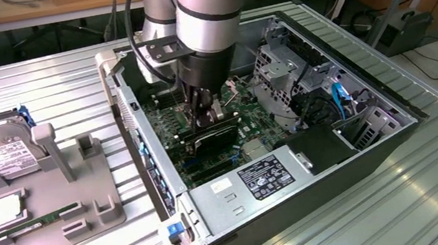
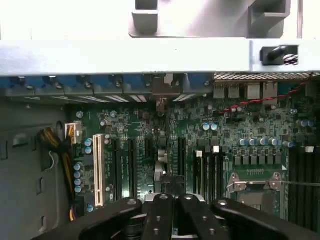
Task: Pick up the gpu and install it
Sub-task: 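Press down on the gpu until it lock into place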
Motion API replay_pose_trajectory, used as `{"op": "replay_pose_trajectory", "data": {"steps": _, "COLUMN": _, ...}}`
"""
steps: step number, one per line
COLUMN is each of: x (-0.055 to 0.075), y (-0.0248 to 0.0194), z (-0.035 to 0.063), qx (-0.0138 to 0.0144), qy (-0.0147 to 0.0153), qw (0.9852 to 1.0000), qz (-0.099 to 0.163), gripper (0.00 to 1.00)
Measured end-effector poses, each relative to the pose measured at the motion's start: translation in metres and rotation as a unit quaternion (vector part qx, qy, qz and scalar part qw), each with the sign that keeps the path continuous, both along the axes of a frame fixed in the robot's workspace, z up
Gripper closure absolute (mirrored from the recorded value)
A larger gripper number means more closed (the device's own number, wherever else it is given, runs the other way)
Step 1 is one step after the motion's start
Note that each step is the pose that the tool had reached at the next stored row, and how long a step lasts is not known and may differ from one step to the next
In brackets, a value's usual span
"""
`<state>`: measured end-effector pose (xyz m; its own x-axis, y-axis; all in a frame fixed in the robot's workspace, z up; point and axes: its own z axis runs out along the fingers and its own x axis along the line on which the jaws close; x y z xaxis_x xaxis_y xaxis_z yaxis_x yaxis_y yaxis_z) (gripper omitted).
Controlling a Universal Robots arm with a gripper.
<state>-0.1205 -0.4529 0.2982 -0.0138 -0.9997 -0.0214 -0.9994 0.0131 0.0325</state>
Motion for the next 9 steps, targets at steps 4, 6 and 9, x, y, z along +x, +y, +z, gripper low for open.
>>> {"op": "replay_pose_trajectory", "data": {"steps": 4, "x": 0.0002, "y": 0.0000, "z": 0.0014, "qx": 0.0007, "qy": 0.0004, "qw": 1.0000, "qz": 0.000, "gripper": 0.89}}
{"op": "replay_pose_trajectory", "data": {"steps": 6, "x": 0.0002, "y": 0.0000, "z": 0.0014, "qx": 0.0011, "qy": 0.0004, "qw": 1.0000, "qz": 0.000, "gripper": 0.89}}
{"op": "replay_pose_trajectory", "data": {"steps": 9, "x": 0.0002, "y": 0.0000, "z": 0.0014, "qx": 0.0016, "qy": 0.0004, "qw": 1.0000, "qz": 0.000, "gripper": 0.89}}
